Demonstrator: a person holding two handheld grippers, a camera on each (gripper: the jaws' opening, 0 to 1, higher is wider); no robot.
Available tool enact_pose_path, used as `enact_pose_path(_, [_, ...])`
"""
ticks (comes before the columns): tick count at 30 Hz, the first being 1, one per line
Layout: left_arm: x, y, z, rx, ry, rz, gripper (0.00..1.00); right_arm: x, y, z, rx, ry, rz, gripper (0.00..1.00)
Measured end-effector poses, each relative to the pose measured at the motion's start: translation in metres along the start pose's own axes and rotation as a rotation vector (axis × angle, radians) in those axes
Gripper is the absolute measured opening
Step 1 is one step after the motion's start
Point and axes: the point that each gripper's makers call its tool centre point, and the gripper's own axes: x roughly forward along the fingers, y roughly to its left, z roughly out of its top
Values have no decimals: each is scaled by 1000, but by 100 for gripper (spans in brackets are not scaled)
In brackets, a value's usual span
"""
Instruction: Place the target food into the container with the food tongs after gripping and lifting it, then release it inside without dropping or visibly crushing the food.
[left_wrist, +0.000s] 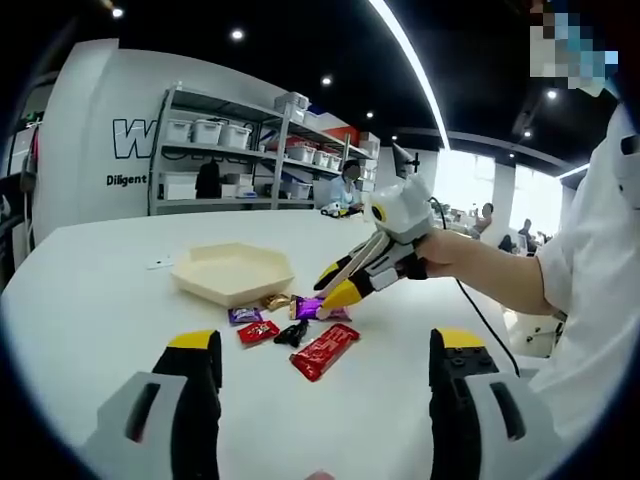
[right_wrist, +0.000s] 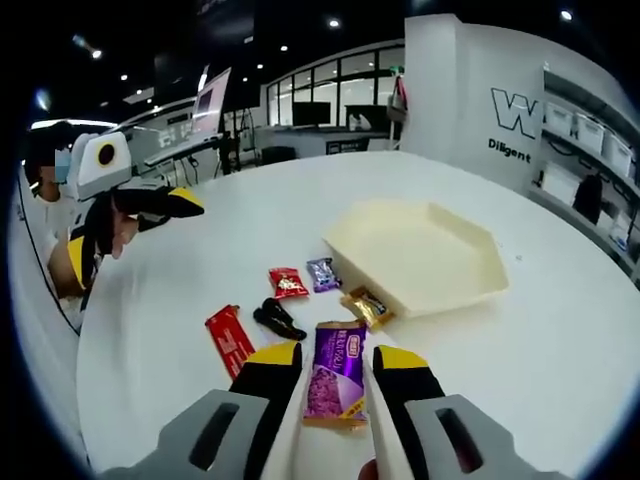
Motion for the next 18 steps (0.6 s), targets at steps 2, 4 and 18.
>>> enact_pose_path(2, [0, 0, 0, 0, 2, -1, 83, 0, -1, 0, 11, -8, 6, 22])
enact_pose_path(4, [1, 0, -1, 0, 3, -2, 83, -1, -1, 0, 27, -16, 17, 22])
enact_pose_path(18, [2, 1, -1, 1, 5, -3, 82, -14, 3, 18, 48, -68, 51, 21])
